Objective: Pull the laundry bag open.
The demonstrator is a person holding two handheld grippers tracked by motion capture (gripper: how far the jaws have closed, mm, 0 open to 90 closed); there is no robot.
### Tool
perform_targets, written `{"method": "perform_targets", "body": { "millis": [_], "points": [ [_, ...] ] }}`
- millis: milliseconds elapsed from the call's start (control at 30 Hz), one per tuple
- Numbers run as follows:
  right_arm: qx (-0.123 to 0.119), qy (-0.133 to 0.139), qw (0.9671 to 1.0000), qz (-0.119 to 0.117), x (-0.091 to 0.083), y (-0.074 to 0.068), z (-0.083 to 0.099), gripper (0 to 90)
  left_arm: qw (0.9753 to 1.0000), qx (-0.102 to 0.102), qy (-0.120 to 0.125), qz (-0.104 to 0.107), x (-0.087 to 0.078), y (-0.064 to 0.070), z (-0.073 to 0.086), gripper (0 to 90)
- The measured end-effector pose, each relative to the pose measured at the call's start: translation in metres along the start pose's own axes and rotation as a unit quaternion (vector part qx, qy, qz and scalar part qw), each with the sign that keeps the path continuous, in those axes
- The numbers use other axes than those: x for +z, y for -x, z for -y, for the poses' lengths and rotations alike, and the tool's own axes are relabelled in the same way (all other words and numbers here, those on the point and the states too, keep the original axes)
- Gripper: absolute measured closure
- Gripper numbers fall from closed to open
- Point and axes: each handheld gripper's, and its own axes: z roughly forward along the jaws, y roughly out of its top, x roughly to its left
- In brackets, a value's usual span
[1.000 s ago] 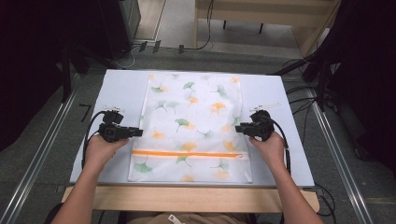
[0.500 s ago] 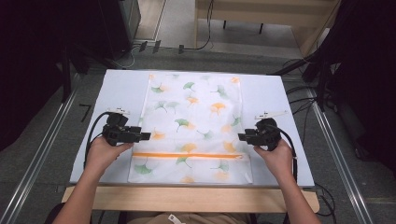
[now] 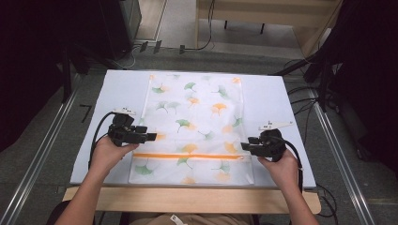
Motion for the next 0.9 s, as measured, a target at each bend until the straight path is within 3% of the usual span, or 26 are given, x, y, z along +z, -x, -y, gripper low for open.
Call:
{"method": "perform_targets", "body": {
  "millis": [67, 167, 500, 900],
  "points": [
    [-0.008, 0.002, 1.0, 0.003, -0.002, 0.0, 0.005, 58.2, 0.9999, 0.008, 0.001, 0.008, 0.003, 0.005, -0.004, 40.5],
    [0.005, 0.001, 1.0, 0.003, -0.005, 0.0, 0.008, 58.2, 0.9998, 0.014, -0.002, 0.015, 0.008, 0.009, -0.007, 40.3],
    [0.007, -0.005, 0.9998, 0.02, -0.02, -0.006, 0.024, 52.0, 0.9989, 0.033, -0.004, 0.033, 0.019, 0.023, -0.015, 40.3],
    [0.005, -0.013, 0.9995, 0.028, -0.025, -0.007, 0.034, 51.3, 0.9973, 0.056, -0.012, 0.046, 0.033, 0.037, -0.023, 39.5]
  ]
}}
